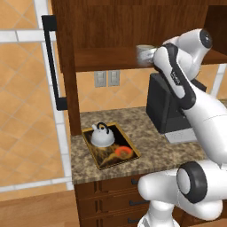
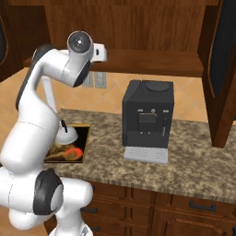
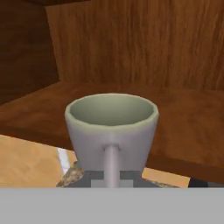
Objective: Pick the kettle from the counter and place it on the tray. Then pick the mug from the cabinet and place it on the tray. Then close the cabinet doors.
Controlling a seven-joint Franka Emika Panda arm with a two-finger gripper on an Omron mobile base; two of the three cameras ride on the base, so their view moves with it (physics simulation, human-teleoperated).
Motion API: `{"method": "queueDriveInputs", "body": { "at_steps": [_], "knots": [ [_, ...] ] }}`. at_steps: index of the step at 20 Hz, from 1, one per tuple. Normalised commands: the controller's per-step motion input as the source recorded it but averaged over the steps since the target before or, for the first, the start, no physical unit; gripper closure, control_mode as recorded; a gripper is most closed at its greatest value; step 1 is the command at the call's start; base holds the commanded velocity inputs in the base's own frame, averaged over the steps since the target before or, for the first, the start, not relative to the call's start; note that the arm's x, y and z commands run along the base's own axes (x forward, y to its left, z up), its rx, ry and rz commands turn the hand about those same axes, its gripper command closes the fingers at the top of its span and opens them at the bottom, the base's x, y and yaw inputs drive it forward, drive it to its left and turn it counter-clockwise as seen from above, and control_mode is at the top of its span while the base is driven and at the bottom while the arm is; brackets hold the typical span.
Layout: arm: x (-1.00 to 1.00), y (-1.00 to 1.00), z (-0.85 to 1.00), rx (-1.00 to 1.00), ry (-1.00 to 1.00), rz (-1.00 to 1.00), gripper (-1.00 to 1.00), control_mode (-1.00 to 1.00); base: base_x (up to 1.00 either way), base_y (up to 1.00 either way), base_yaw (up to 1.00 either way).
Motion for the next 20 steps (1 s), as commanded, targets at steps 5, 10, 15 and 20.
{"method": "queueDriveInputs", "body": {
  "at_steps": [5, 10, 15, 20],
  "knots": [
    [-0.87, 0.38, -0.15, -0.04, 0.1, 0.33, 1.0, -1.0, 0.0, 0.0, 0.0],
    [-0.99, 0.36, -0.36, -0.14, 0.03, 0.33, 1.0, -1.0, 0.0, 0.0, 0.0],
    [-0.84, 0.21, -0.61, -0.29, -0.03, 0.28, 1.0, -1.0, 0.0, 0.0, 0.0],
    [-0.48, 0.18, -0.96, -0.09, 0.04, 0.37, 1.0, -1.0, 0.0, 0.0, 0.0]
  ]
}}
